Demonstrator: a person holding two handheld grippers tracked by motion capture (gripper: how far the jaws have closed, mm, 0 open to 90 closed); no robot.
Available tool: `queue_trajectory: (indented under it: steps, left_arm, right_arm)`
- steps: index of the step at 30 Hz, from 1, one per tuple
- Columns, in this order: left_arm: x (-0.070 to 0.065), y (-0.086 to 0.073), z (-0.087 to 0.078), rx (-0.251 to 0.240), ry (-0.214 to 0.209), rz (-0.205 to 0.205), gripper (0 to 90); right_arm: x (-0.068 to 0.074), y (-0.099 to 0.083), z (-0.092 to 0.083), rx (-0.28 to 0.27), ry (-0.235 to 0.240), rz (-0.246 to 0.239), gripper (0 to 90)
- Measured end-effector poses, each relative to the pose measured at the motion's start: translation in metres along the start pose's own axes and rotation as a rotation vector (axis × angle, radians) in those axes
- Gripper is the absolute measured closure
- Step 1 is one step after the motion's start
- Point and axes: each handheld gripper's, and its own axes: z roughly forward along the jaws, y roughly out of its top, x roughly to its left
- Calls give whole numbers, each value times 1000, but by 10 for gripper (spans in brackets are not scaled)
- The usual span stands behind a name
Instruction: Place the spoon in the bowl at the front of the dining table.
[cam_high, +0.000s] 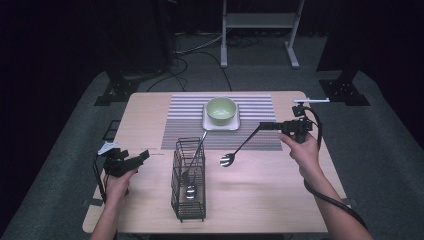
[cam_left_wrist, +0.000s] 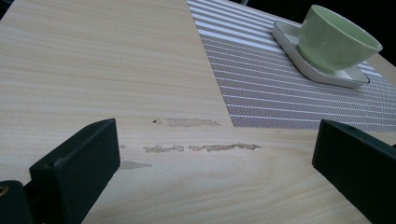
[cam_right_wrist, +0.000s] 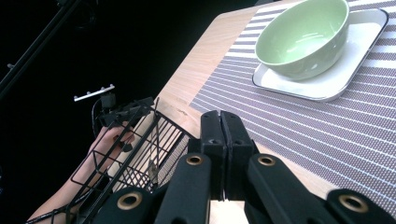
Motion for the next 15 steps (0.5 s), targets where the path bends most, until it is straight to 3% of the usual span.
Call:
queue_trajectory:
  steps: [15]
  left_arm:
    - [0,0,0,-1,-3,2,0]
  right_arm:
    - [-3,10,8,-11,-18,1,890]
